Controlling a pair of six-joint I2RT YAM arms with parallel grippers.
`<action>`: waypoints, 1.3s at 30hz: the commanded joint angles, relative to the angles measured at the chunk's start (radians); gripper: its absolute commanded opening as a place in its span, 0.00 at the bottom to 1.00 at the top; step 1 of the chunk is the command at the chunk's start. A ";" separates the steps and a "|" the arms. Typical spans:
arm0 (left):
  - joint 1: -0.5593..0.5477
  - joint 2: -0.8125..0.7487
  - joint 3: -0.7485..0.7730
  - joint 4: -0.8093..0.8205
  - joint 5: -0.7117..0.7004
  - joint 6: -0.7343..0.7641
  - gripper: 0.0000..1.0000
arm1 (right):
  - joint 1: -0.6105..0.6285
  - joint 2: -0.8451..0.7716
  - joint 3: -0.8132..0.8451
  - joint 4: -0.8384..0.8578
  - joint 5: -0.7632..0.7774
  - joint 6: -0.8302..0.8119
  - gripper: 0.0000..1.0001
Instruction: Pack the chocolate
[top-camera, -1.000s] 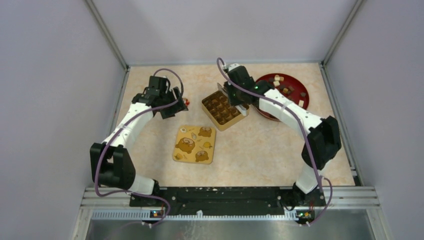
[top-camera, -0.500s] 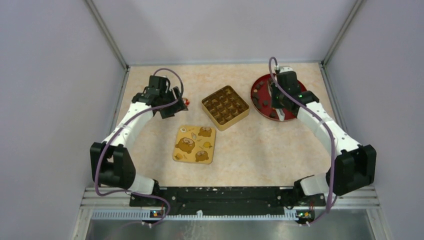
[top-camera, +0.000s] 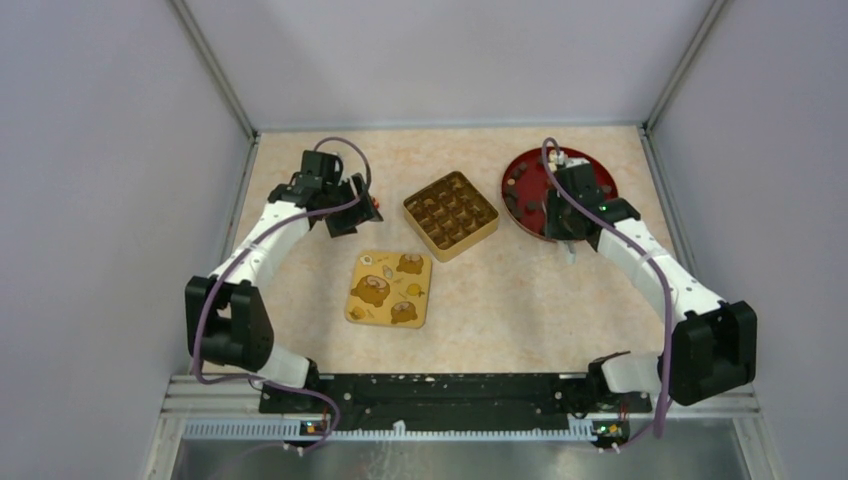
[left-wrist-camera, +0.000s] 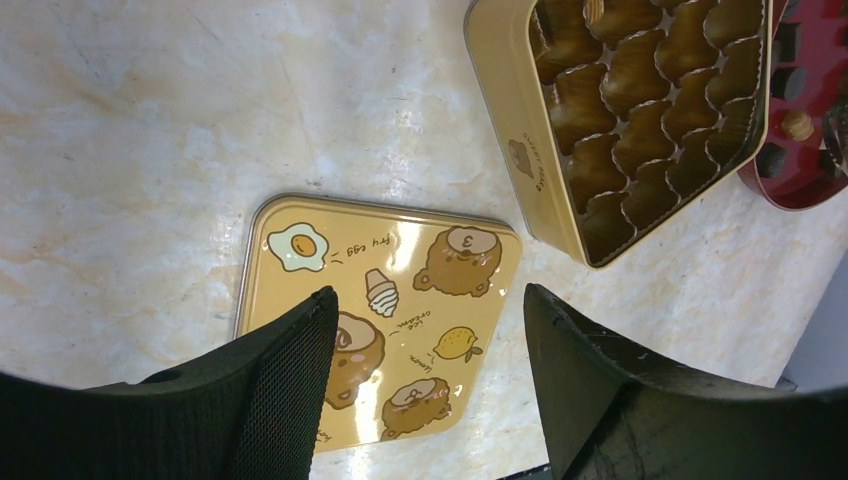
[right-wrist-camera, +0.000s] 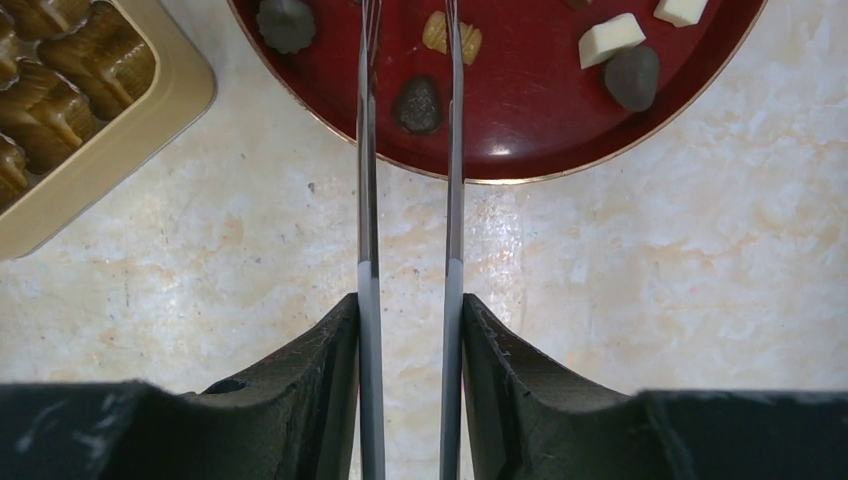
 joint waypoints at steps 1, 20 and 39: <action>0.006 0.013 0.024 0.034 0.021 -0.002 0.73 | -0.010 -0.037 -0.009 0.027 0.048 0.021 0.38; 0.006 0.028 0.009 0.045 0.064 -0.005 0.73 | -0.010 -0.003 -0.100 0.065 0.038 0.056 0.45; 0.006 0.027 -0.007 0.043 0.066 -0.008 0.73 | -0.011 0.043 -0.085 0.125 0.028 0.041 0.43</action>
